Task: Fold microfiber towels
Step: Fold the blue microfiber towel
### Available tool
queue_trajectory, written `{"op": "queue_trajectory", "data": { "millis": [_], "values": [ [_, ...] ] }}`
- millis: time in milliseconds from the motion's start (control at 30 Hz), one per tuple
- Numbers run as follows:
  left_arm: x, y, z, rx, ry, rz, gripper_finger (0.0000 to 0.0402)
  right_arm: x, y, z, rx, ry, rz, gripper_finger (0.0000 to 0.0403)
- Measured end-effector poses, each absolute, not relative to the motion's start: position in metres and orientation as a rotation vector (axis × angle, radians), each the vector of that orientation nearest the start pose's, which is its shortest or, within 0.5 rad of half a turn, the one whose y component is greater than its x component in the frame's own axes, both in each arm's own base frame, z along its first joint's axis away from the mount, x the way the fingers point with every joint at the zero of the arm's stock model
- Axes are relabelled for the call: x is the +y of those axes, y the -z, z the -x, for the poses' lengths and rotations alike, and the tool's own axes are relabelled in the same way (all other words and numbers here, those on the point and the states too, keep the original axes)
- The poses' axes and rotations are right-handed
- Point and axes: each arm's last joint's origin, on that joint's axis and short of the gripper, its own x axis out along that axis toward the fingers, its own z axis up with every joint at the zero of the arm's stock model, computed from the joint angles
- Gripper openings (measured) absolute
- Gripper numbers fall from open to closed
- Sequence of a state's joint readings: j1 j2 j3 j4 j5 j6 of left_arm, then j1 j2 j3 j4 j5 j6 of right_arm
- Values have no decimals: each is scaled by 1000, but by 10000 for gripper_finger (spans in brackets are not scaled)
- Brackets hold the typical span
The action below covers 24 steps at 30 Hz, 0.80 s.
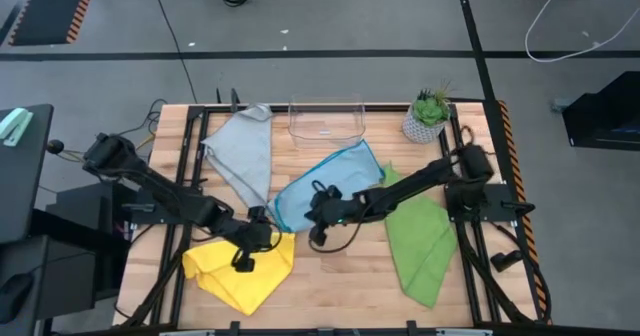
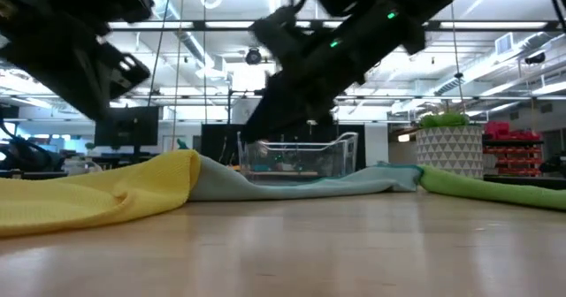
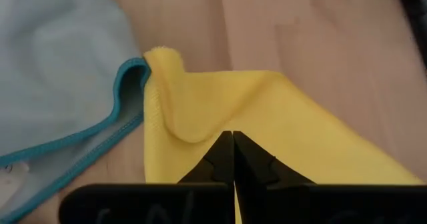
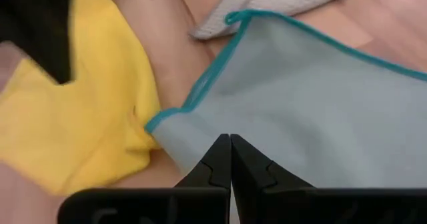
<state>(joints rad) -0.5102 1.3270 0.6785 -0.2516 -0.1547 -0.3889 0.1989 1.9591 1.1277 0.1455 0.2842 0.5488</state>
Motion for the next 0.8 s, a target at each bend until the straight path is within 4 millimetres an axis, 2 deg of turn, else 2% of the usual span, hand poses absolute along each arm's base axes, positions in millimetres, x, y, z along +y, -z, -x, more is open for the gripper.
{"op": "queue_trajectory", "data": {
  "millis": [133,233,300,400,600,700,800],
  "values": [
    [-123,-196,-206,859,143,77,4,76,-130,-415,671,250,-358,9],
    [-128,-200,-199,841,140,79,4,78,-116,-421,719,225,-365,7],
    [-132,-201,-197,831,151,74,4,80,-108,-421,757,201,-378,7],
    [-134,-199,-195,825,166,68,3,83,-106,-417,816,165,-382,7],
    [-128,-173,-192,706,232,162,3,104,-123,-392,1010,43,-305,7],
    [-116,-158,-191,642,220,188,3,114,-137,-379,1079,-43,-278,5],
    [-99,-153,-196,570,167,210,3,120,-157,-367,1112,-133,-256,7]
  ]
}}
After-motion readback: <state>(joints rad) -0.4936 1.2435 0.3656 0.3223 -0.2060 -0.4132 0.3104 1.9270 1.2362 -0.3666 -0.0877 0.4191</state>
